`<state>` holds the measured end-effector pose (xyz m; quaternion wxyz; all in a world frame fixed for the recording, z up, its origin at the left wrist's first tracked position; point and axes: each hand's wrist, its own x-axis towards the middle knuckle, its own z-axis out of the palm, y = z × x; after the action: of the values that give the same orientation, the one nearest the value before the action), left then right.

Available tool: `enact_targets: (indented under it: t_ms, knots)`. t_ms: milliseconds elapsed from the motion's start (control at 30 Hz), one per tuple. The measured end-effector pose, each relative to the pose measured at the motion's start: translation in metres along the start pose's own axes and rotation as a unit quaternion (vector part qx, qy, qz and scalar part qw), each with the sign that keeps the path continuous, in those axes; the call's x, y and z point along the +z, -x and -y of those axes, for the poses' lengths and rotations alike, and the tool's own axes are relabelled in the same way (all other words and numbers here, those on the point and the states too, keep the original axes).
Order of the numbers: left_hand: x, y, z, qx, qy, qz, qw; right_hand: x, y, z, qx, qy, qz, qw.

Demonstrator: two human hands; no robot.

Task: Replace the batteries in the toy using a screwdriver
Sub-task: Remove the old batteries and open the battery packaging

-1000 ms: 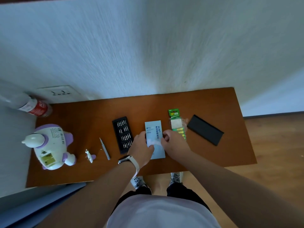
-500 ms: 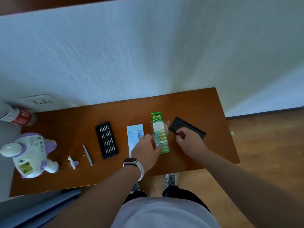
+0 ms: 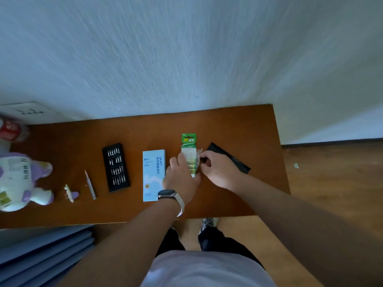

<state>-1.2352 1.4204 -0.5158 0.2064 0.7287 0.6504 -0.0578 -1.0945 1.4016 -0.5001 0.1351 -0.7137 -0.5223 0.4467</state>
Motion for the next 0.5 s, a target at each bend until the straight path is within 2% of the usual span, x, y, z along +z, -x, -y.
enact_targets:
  t_ms: [267,500]
  knots:
    - [-0.001,0.001,0.014,0.008,0.103,0.009,0.995,-0.005,-0.005,0.002,-0.021,0.008,0.017,1.0]
    - [-0.001,0.003,0.018,0.001,0.11,0.003,0.994,0.01,-0.014,0.007,-0.062,0.058,0.054,0.995]
